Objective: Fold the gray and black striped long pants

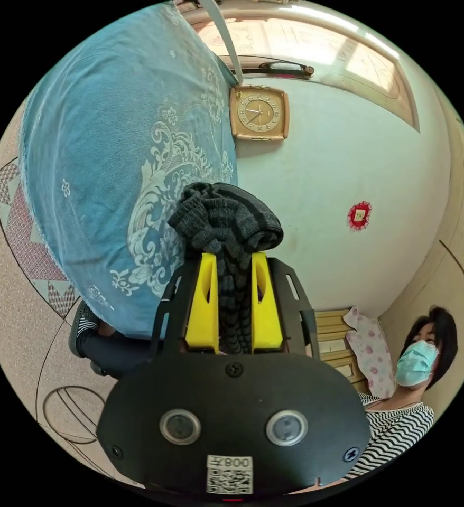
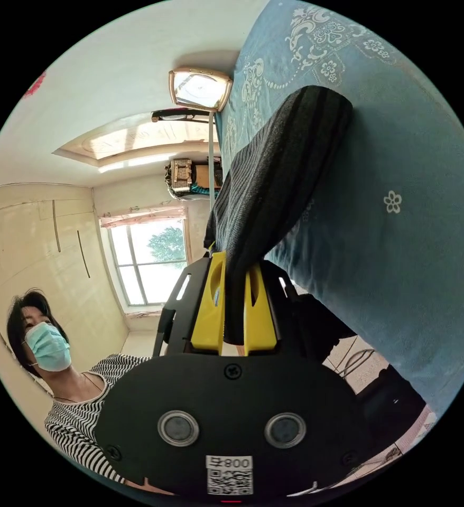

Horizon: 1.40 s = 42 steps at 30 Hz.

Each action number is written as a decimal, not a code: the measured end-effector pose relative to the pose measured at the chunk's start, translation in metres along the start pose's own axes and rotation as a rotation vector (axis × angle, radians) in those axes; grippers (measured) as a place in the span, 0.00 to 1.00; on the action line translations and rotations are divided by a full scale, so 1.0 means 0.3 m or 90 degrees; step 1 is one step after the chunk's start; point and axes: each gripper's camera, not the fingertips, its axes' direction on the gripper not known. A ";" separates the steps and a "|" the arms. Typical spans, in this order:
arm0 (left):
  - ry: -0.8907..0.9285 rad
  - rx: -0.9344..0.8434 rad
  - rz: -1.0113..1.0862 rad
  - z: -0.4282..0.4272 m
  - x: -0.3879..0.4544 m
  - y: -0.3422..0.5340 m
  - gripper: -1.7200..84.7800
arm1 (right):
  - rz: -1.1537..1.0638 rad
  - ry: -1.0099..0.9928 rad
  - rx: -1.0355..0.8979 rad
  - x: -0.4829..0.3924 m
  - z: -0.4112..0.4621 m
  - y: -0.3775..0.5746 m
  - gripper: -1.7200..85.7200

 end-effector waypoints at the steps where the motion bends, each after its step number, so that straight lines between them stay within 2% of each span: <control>1: 0.002 -0.009 0.010 0.031 0.018 0.030 0.14 | -0.006 -0.003 0.004 -0.018 -0.027 0.049 0.07; 9: -0.009 -0.129 0.087 0.338 0.160 0.214 0.13 | -0.045 -0.032 0.071 -0.134 -0.269 0.490 0.06; 15: -0.017 -0.267 0.168 0.783 0.283 0.370 0.13 | -0.056 -0.080 0.201 -0.146 -0.548 0.907 0.05; 18: -0.008 -0.354 0.210 1.110 0.346 0.480 0.13 | -0.057 -0.100 0.291 -0.126 -0.748 1.122 0.05; 22: 0.039 -0.483 0.271 1.681 0.448 0.703 0.13 | -0.080 -0.091 0.440 -0.134 -1.118 1.415 0.05; 26: 0.130 -0.602 0.307 2.292 0.539 0.981 0.13 | -0.135 -0.004 0.594 -0.235 -1.525 1.703 0.05; 31: 0.208 -0.713 0.319 2.922 0.547 1.306 0.13 | -0.158 0.120 0.732 -0.302 -1.865 1.962 0.05; 34: 0.179 -0.776 0.313 3.269 0.439 1.473 0.14 | -0.103 0.174 0.785 -0.192 -1.996 2.034 0.06; 36: 0.113 -0.814 0.293 3.458 0.305 1.557 0.14 | -0.045 0.200 0.811 -0.058 -2.046 2.045 0.06; 38: -0.084 -0.822 0.296 3.628 0.090 1.621 0.09 | 0.079 0.186 0.818 0.202 -2.081 2.023 0.07; 40: -0.106 -0.811 0.254 3.685 -0.044 1.634 0.07 | 0.171 0.157 0.784 0.401 -2.069 1.980 0.08; 42: -0.040 -0.772 0.223 3.697 -0.116 1.637 0.06 | 0.156 0.088 0.813 0.502 -2.043 1.995 0.09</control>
